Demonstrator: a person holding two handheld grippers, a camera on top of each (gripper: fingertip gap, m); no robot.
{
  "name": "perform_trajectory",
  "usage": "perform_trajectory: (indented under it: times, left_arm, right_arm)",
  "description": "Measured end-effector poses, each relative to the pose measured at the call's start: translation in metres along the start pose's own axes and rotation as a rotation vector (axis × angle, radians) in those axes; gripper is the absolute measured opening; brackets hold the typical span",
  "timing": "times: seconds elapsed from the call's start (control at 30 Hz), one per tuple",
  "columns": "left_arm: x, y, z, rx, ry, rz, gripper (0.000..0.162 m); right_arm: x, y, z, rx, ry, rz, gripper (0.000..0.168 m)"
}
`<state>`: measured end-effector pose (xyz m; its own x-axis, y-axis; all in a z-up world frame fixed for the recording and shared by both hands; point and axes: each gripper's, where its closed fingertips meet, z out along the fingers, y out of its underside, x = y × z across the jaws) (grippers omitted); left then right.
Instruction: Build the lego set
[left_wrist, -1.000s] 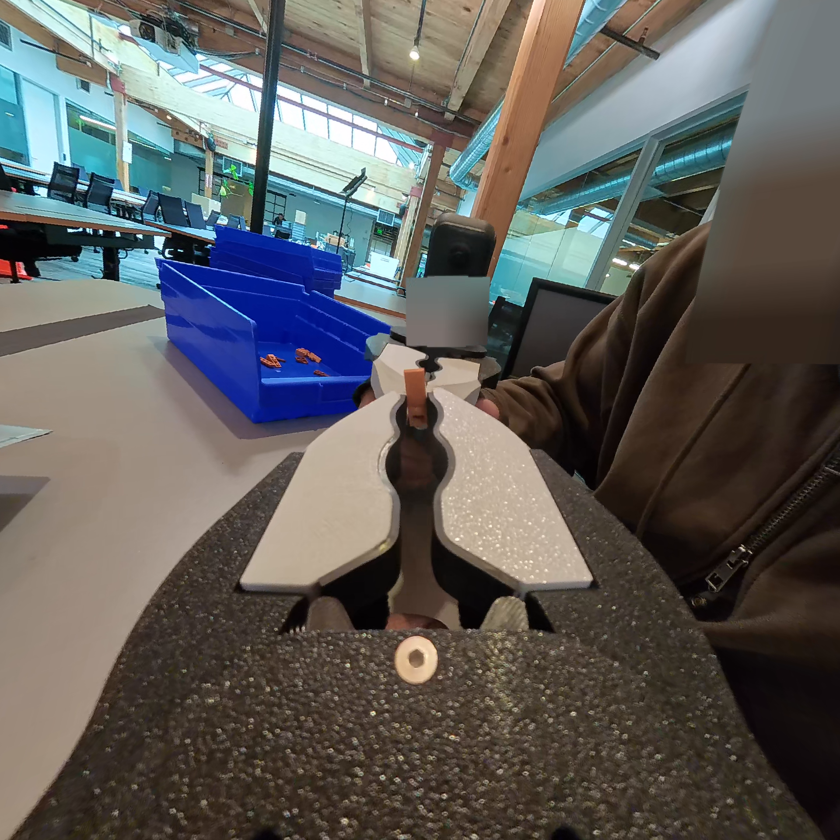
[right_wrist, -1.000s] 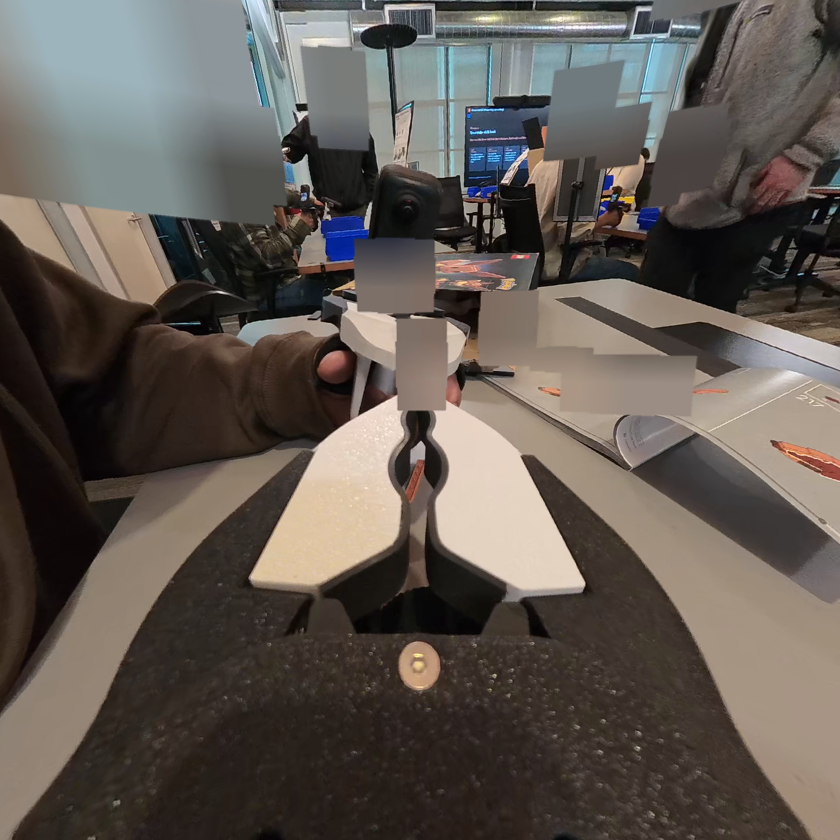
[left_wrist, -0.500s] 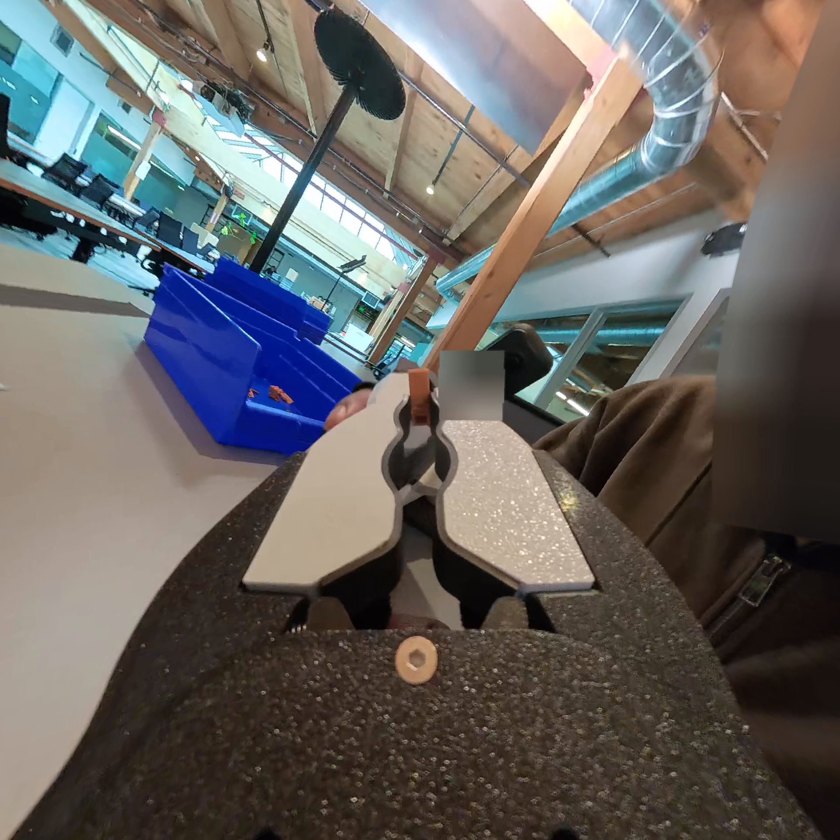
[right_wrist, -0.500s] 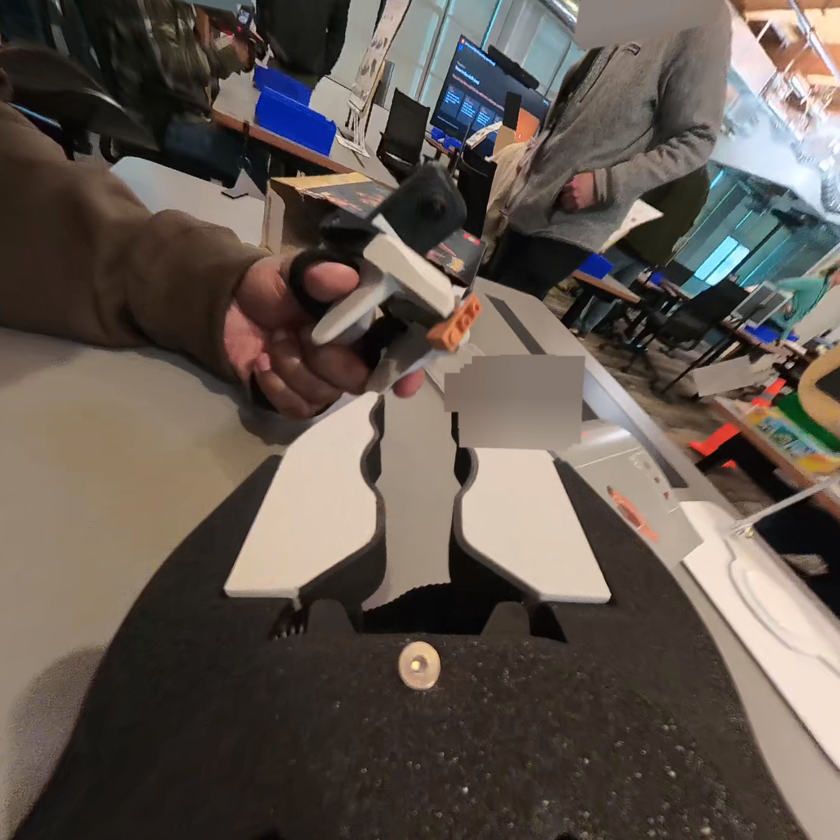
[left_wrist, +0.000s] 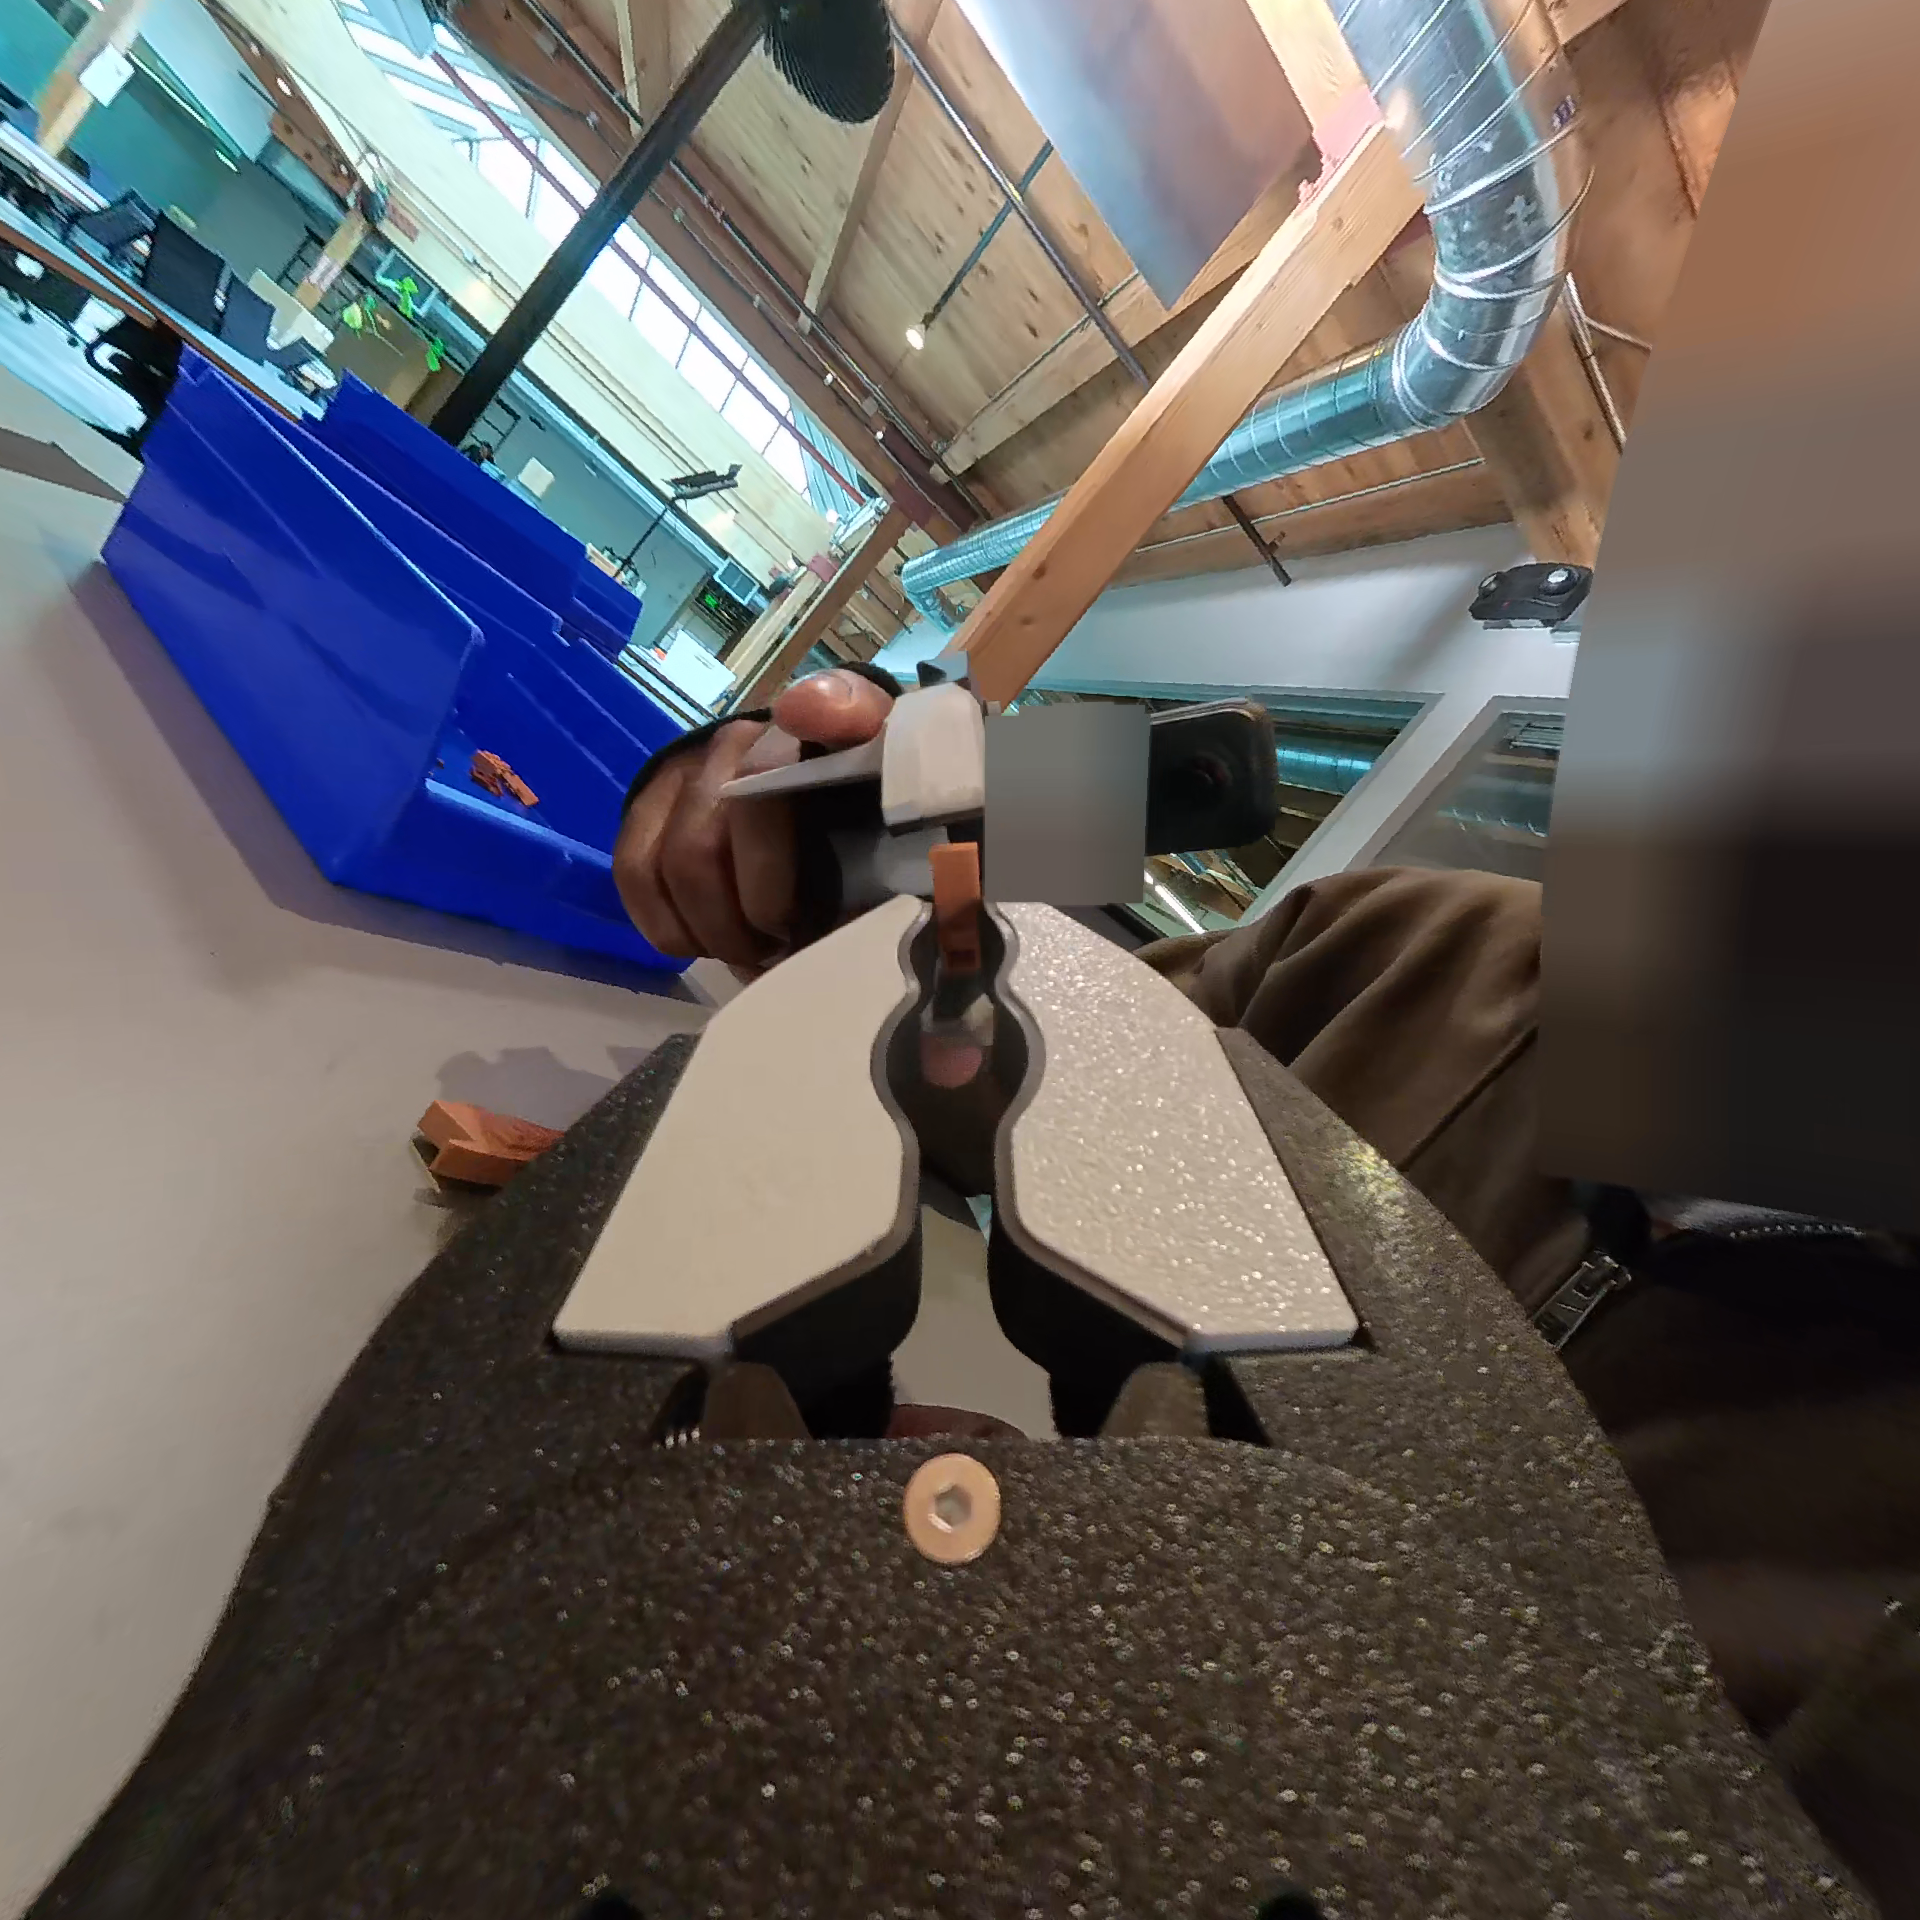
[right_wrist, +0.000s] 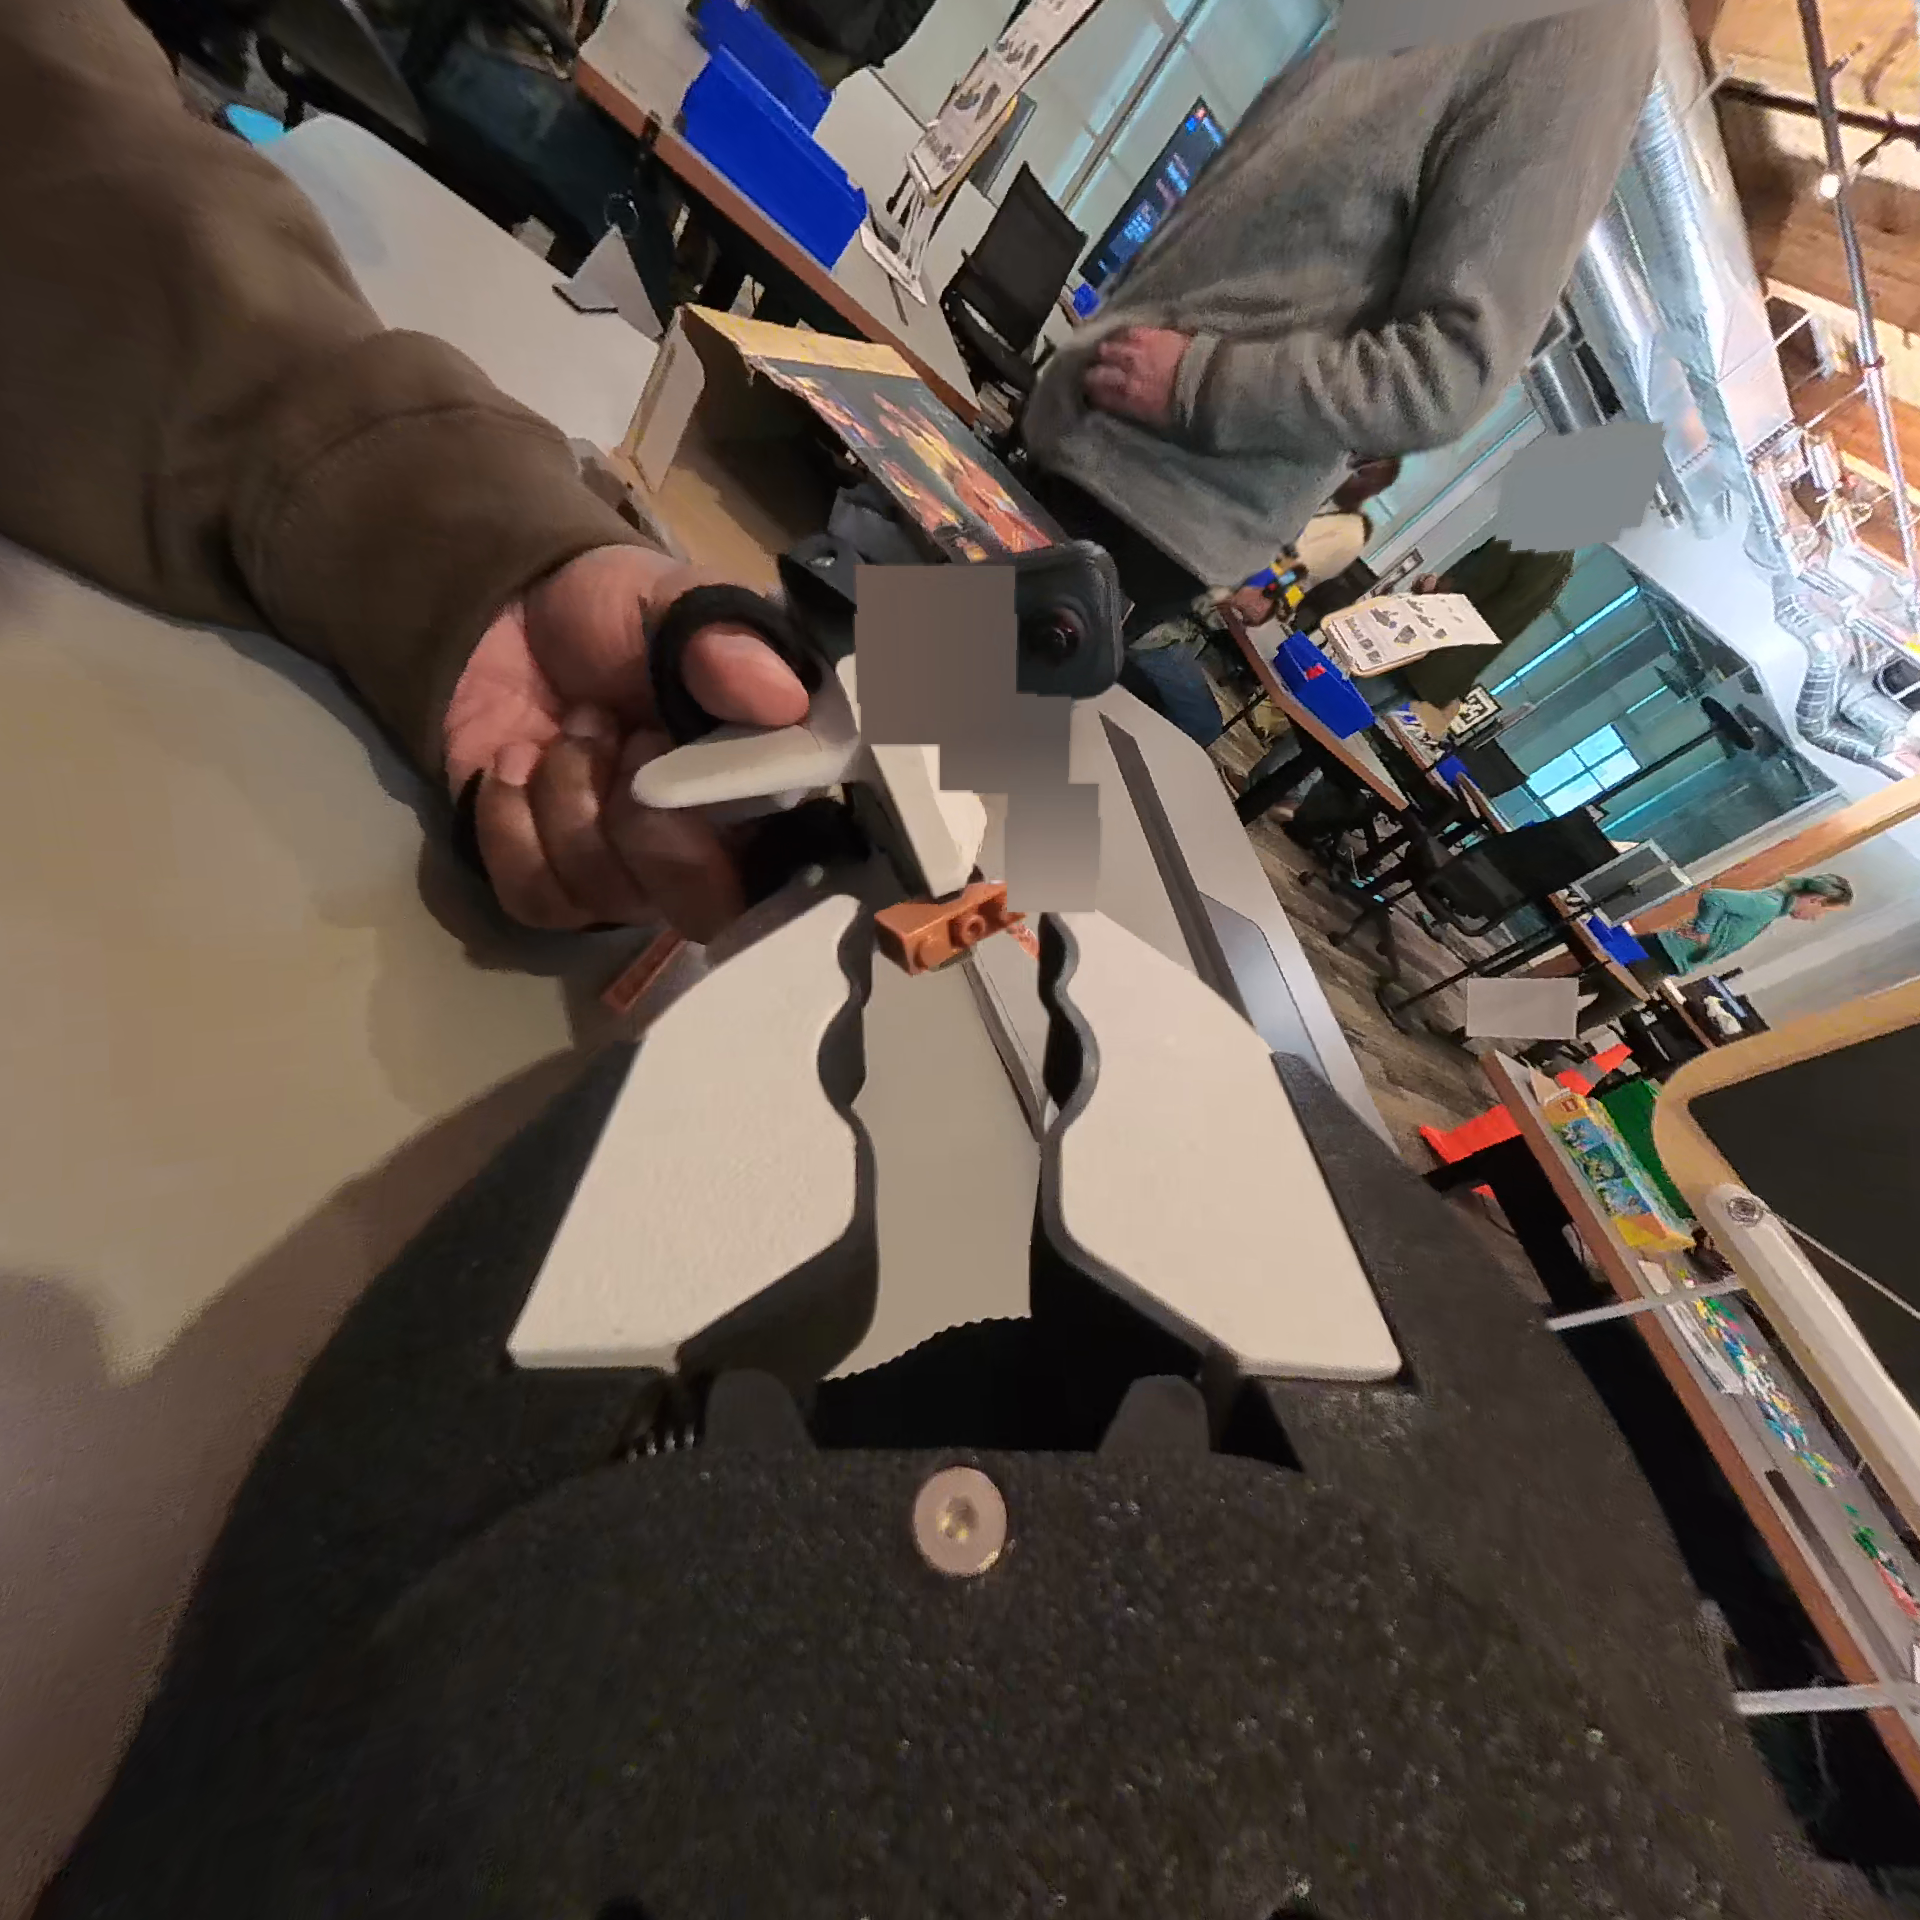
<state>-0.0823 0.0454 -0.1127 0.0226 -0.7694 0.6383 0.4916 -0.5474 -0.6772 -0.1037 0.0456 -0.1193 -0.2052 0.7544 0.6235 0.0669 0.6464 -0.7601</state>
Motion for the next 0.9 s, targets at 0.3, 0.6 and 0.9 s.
perform_trajectory:
  times: [0.3, 0.6, 0.9]
  left_arm:
    - [-0.005, 0.002, -0.001, -0.017, -0.015, -0.052, 0.009]
    - [-0.005, 0.006, 0.0, -0.041, -0.021, -0.03, 0.008]
    - [-0.013, -0.031, -0.025, 0.075, -0.155, 0.097, 0.008]
  right_arm:
    - [0.0, 0.006, 0.001, -0.037, 0.013, -0.022, 0.027]
    - [0.001, 0.007, 0.002, -0.045, 0.029, -0.002, 0.027]
    - [-0.013, 0.056, 0.006, -0.311, -0.125, 0.25, 0.027]
